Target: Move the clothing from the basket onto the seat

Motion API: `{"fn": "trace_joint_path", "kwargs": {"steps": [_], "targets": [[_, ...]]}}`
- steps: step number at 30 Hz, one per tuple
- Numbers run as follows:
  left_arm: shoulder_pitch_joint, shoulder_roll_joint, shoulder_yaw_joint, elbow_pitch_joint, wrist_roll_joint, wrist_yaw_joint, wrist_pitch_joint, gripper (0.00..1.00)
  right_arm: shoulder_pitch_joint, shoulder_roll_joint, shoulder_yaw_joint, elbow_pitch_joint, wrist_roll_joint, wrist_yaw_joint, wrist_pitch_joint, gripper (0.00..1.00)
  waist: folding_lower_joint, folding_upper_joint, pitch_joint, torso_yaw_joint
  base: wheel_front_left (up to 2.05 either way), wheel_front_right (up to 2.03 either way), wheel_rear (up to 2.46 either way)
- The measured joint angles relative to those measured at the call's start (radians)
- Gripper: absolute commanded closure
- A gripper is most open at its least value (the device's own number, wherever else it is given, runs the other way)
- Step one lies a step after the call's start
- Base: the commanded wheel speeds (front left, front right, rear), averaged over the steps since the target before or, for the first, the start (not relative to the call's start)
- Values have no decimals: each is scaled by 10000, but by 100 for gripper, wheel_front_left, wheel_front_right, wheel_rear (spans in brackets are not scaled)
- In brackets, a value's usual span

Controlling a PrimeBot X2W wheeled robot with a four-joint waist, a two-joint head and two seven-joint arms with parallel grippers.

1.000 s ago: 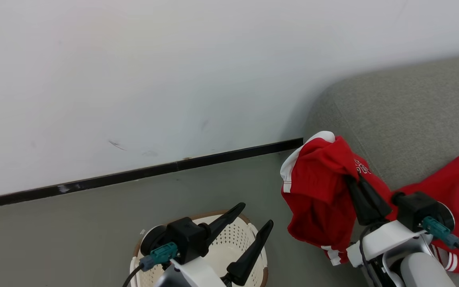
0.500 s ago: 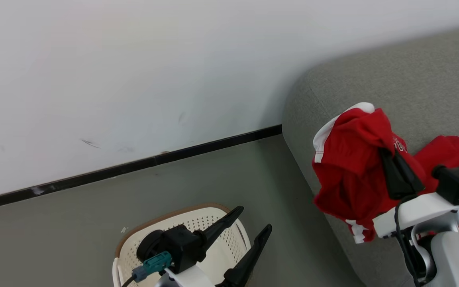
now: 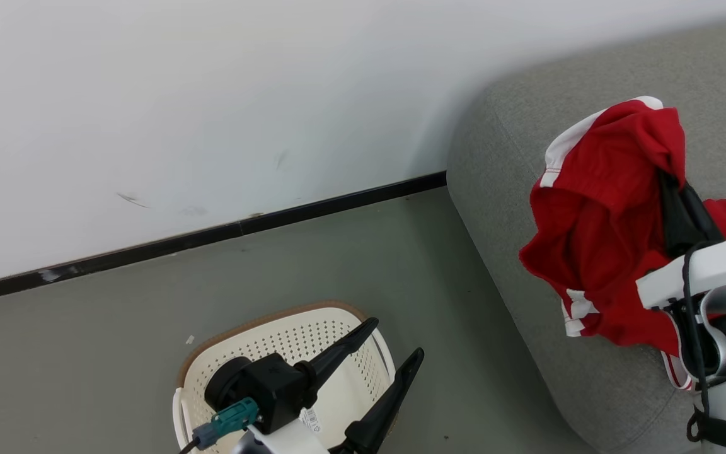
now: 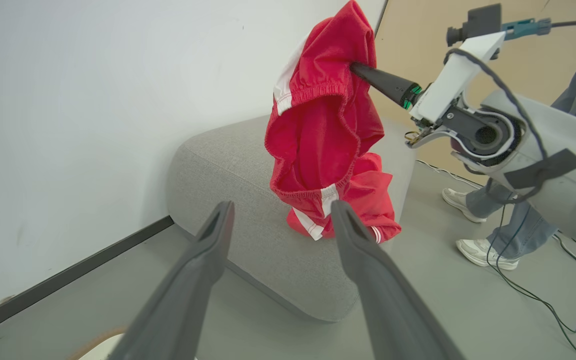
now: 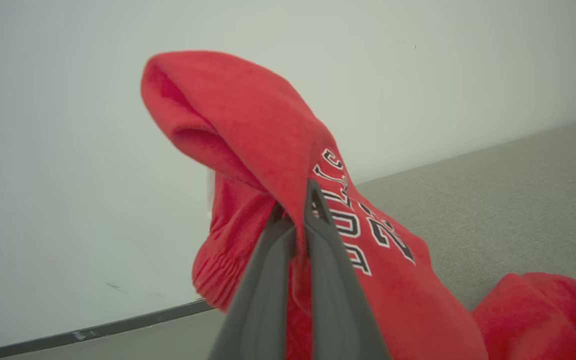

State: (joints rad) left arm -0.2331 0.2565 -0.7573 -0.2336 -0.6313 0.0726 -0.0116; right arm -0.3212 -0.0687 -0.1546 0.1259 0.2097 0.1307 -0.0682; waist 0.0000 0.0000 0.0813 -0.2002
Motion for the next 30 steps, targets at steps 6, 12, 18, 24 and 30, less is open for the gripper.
{"fn": "trace_joint_path", "kwargs": {"steps": [6, 12, 18, 24, 30], "targets": [[78, 79, 10, -207, -2, -2, 2, 0, -550, -79, -623, 328, -31, 0, 405, 100, 0, 0, 247, 108, 0, 0, 0], [170, 209, 29, -437, -19, -4, 6, 0, -1050, -224, -1235, 669, -161, 0, 784, 100, 0, 0, 494, 239, 0, 0, 0], [280, 359, 138, -564, -109, -4, 12, 0, -1745, -297, -1691, 855, -366, 0, 1133, 100, 0, 0, 771, 407, 0, 0, 0], [433, 608, 157, -702, -111, -19, 15, 0, -2639, -410, -2410, 963, -802, 0, 1406, 100, 0, 0, 1042, 605, 0, 0, 0], [562, 823, 213, -809, -190, -63, 100, 0, -3358, -520, -3405, 1005, -1076, 0, 1699, 100, 0, 0, 1291, 803, 0, 0, 0]]}}
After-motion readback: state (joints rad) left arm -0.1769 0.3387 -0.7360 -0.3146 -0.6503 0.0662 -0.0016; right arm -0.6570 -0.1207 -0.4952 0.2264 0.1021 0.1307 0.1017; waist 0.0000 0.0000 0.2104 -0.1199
